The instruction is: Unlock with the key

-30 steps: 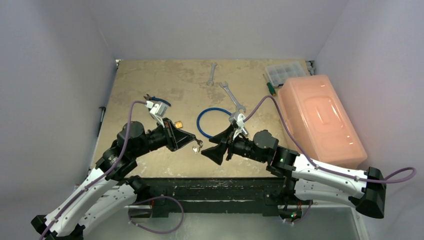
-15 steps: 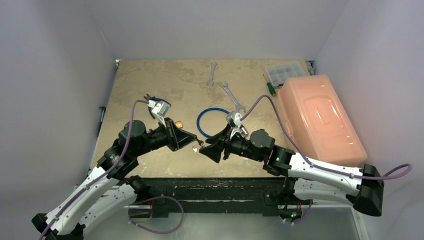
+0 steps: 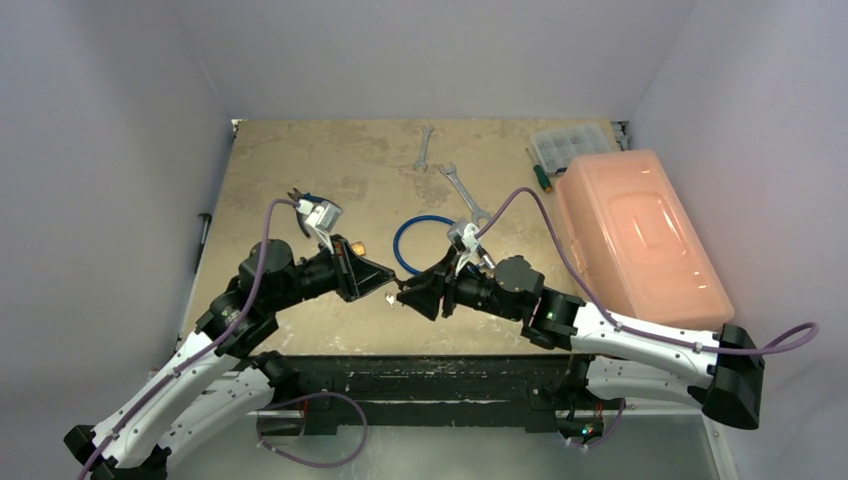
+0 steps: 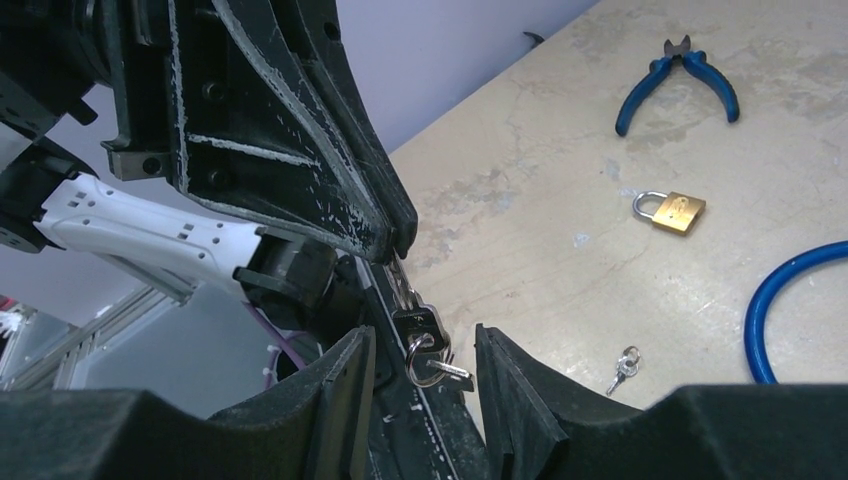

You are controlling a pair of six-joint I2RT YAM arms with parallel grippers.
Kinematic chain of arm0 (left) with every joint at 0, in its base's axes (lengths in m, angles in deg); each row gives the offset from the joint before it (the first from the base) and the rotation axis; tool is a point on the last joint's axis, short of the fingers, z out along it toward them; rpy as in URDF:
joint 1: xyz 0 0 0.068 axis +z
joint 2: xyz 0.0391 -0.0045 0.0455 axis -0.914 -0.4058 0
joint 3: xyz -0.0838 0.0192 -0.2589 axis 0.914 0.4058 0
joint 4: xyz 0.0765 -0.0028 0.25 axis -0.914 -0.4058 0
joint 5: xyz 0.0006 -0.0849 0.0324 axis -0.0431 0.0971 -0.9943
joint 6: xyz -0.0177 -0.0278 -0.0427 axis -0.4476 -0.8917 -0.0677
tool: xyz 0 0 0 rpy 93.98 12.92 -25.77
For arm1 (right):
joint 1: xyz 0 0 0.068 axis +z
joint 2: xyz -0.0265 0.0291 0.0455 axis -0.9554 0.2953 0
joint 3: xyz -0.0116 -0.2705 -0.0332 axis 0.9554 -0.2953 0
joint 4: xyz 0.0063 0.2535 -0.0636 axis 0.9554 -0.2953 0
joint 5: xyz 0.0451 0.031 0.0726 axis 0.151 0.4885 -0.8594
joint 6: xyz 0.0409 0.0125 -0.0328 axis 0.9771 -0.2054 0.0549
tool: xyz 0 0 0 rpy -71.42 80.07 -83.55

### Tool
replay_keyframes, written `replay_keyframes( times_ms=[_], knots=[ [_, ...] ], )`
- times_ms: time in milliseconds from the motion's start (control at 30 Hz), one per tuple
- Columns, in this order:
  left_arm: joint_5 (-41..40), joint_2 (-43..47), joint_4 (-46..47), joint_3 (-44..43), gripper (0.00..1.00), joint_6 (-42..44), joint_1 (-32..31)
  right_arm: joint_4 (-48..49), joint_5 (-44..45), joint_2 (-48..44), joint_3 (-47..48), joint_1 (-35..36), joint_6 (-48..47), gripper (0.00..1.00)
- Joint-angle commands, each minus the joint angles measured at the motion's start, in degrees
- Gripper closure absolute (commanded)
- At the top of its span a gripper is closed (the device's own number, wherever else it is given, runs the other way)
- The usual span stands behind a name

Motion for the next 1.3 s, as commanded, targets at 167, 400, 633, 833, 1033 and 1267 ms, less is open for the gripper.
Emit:
replay_keyframes(
  times_ms=[167, 400, 633, 833, 1033, 1267],
  knots=[
    [1.1, 0.2, 2.9, -1.53, 1.0, 0.64, 0.08, 3.12, -0.9, -1.63, 2.66, -1.24, 0.44, 0.6],
    [1.28, -0.31, 3.45, -2.02, 1.0, 0.51, 0.08, 3.48, -3.28, -1.55, 2.54, -1.43, 0.63, 0.87],
    [1.19, -0.94, 4.63, -1.96, 1.0, 0.03, 0.04, 5.69, -4.98, -2.15, 1.42, -1.49, 1.18, 1.0],
    [1.28, -0.95, 4.87, -1.63, 1.0, -0.34, 0.03, 7.77, -2.82, -4.47, -0.79, -1.48, 1.73, 1.0],
    [0.46, -1.99, 2.8, -2.47, 0.62, 0.09, 0.08, 7.4, -0.33, -6.34, -2.54, -1.52, 2.47, 1.0],
    [-3.06, -1.38, -2.02, -4.92, 0.24, 1.65, 0.06, 3.82, 6.38, -10.64, -5.85, -1.61, 4.43, 1.0]
  ],
)
